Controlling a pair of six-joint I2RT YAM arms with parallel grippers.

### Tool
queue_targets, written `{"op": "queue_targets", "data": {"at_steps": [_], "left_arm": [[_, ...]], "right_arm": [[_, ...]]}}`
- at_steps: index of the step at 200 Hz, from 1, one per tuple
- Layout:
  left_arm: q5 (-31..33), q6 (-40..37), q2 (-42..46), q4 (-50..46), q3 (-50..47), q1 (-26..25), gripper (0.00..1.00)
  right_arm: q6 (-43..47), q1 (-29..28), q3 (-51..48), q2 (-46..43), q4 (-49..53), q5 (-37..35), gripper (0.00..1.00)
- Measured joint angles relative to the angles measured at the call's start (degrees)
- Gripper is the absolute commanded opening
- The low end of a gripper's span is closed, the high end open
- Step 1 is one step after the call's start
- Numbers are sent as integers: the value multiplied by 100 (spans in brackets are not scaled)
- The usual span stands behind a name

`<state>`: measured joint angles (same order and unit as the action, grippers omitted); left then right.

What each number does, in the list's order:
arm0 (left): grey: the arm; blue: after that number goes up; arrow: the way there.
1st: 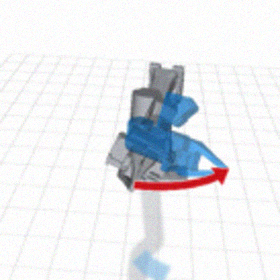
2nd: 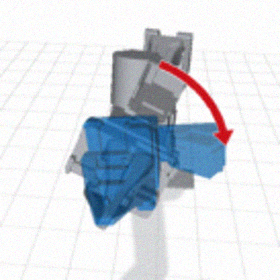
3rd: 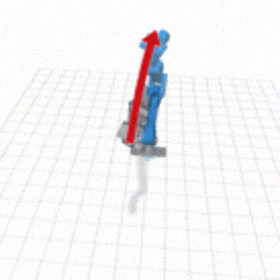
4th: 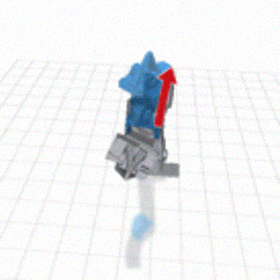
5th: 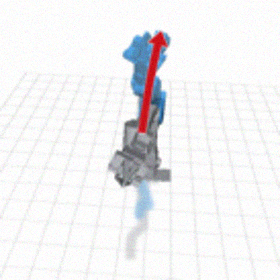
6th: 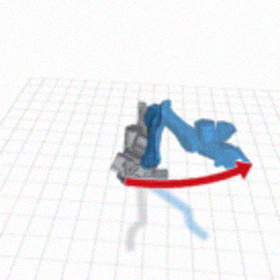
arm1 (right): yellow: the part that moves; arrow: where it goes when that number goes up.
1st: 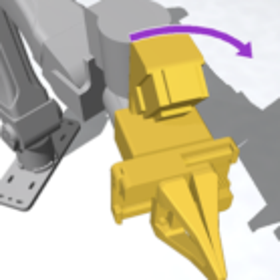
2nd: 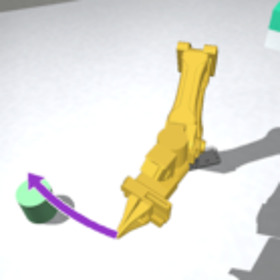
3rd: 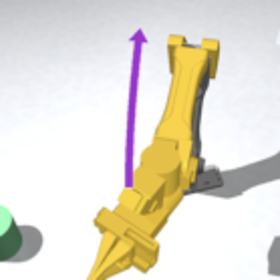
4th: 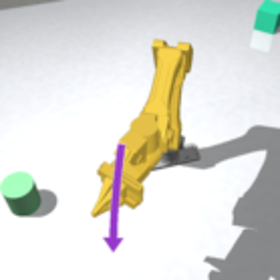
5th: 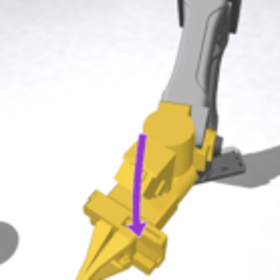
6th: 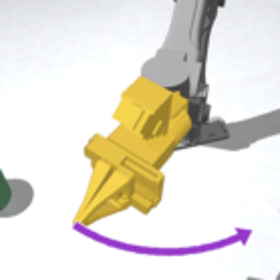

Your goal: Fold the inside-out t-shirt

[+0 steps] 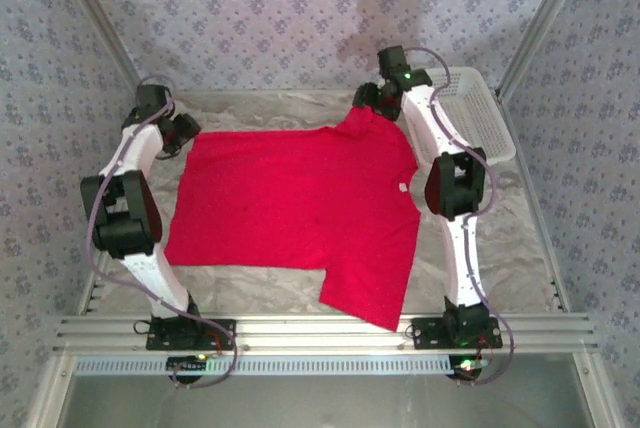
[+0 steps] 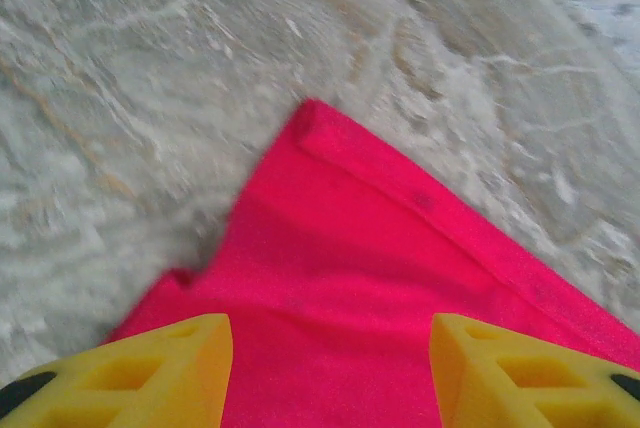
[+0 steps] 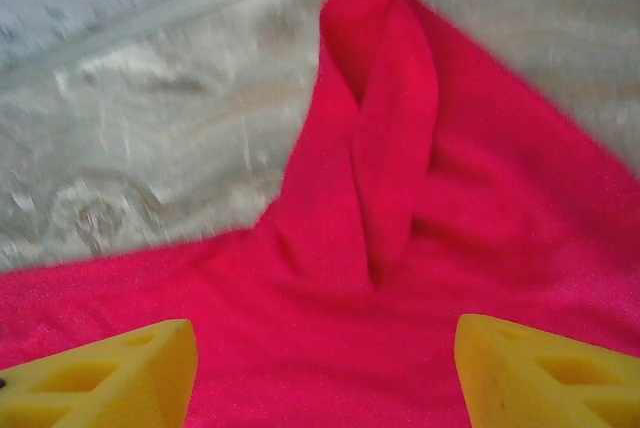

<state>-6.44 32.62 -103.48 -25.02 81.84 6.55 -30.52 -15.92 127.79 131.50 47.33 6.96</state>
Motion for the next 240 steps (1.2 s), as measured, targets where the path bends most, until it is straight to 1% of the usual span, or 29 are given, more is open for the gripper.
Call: {"op": "queue_targets", "data": {"at_steps": [15, 26, 49, 71, 96, 108, 130, 151, 174, 198, 216, 240], "left_arm": [[-348, 197, 560, 369, -678, -188, 54], [-671, 372, 754, 723, -1095, -319, 54], [-1113, 684, 706, 1375, -1829, -459, 54], [-1316, 876, 481, 1591, -2345, -420, 54], [-1394, 957, 422, 1683, -2839, -337, 54], [-1414, 981, 520, 1790, -3115, -280, 54], [-1250, 994, 1167, 1749, -3700, -138, 54], [-1084, 988, 1843, 1331, -4162, 72, 54], [-905, 938, 2354, 807, -4037, 131, 54], [-728, 894, 2426, 562, -3198, 42, 56], [-673, 903, 2105, 682, -2308, -9, 55], [-671, 933, 1143, 997, -1165, -55, 54]], "right_arm": [[-13, -177, -796, -442, -181, -4, 64], [-11, -345, -1250, -675, -339, -4, 64], [-11, -649, -2081, -953, -732, 59, 64], [-33, -800, -2837, -1001, -1043, 186, 64], [-105, -828, -3731, -1045, -1333, 205, 64], [-146, -846, -4201, -1224, -1556, 188, 64], [-243, -994, -4942, -1886, -1801, 166, 64], [-313, -1226, -5425, -2273, -1749, 133, 65], [-308, -1329, -5438, -2463, -1578, 28, 66], [-308, -1145, -4809, -2450, -1526, -120, 65], [-345, -914, -3963, -2096, -1615, -166, 65], [-584, -638, -2717, -1156, -1825, -136, 66]]}}
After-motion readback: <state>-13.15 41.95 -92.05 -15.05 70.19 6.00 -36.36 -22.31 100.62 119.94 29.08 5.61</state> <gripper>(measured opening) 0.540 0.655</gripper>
